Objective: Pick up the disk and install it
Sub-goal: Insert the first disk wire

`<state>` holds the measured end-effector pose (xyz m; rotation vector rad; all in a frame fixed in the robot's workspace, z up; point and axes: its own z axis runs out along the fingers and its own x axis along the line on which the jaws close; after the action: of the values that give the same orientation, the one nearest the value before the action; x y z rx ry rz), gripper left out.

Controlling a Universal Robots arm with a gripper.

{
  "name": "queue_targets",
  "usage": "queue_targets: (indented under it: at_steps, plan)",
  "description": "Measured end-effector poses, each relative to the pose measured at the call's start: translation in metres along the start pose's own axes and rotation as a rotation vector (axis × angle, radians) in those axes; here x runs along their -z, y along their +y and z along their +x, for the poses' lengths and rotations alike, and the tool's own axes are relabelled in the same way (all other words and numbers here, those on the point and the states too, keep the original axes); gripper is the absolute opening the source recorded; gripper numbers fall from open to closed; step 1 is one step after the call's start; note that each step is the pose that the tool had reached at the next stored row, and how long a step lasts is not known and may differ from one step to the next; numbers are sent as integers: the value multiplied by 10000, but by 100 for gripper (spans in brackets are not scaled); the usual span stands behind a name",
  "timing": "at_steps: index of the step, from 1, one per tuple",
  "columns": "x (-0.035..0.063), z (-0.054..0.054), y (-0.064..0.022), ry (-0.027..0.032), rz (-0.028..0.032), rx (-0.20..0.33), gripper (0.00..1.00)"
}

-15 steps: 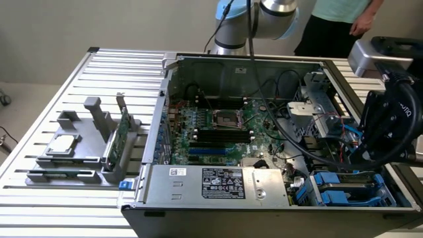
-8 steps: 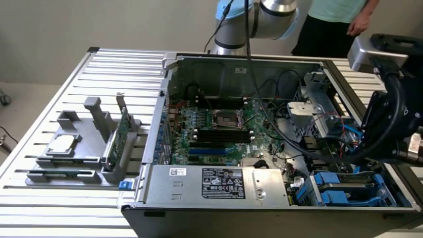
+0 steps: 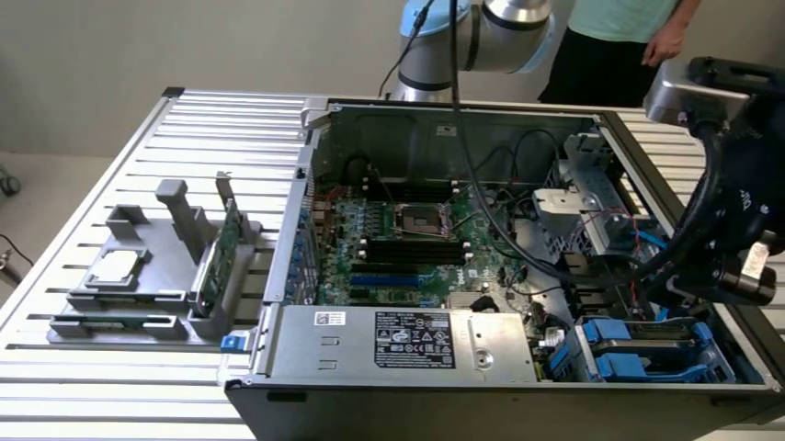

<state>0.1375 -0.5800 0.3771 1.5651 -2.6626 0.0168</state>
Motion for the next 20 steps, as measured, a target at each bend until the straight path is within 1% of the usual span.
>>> queue_targets:
  at_steps: [20]
  plan:
    - [0,0,0,-60,-176,-3436,11]
